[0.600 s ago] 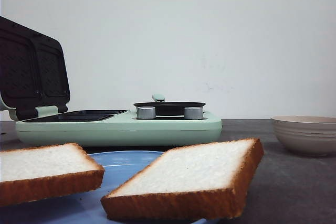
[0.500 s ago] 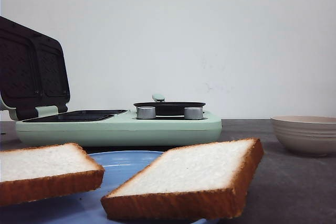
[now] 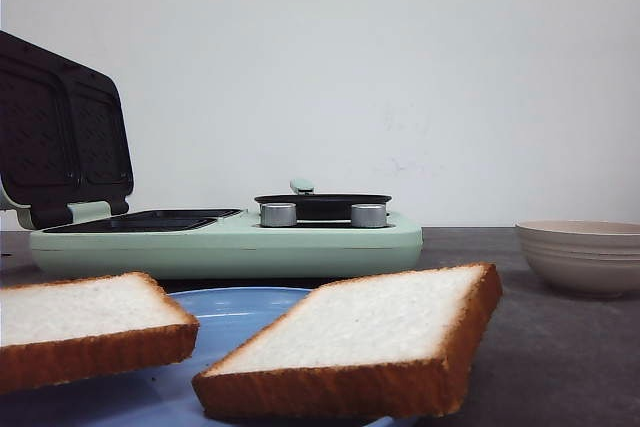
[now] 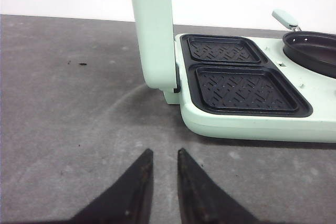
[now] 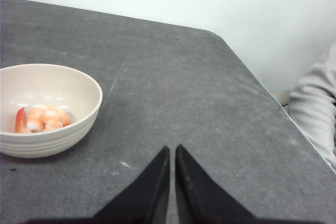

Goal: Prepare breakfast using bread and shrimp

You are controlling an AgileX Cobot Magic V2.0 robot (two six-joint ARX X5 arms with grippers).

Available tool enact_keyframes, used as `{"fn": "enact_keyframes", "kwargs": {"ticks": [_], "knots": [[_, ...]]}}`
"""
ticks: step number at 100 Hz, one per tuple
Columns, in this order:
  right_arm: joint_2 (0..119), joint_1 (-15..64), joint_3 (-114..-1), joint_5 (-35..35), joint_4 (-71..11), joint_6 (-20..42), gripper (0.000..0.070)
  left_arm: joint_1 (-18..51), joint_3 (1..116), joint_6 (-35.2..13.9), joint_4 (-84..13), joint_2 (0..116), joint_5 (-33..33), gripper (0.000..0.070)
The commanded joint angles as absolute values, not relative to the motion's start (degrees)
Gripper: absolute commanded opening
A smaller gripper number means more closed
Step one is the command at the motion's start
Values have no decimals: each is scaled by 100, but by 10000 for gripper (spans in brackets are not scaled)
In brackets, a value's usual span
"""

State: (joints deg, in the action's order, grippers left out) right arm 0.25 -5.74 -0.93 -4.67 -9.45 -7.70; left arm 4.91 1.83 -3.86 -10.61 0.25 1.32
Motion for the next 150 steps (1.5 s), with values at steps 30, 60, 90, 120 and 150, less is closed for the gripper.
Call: {"fn": "enact_keyframes", "kwargs": {"ticks": [30,60,90,120,150], "knots": [[21,-587,-71,-471,-902,-814,10,489,80,-397,-1070,19,148,0],[21,-585,-71,-443,-556,-489,10,489,80,-397,-1070,19,152,0],[21,-576,-75,440,526,1597,10,489,80,-412,-1068,19,150,0],[23,-576,-193,1601,729,3433,2,489,327,-2545,-1070,19,-154,0],[676,-574,-1715,1822,-449,2408,2,491,1970,-2158,-1282,1288,-217,5]]}}
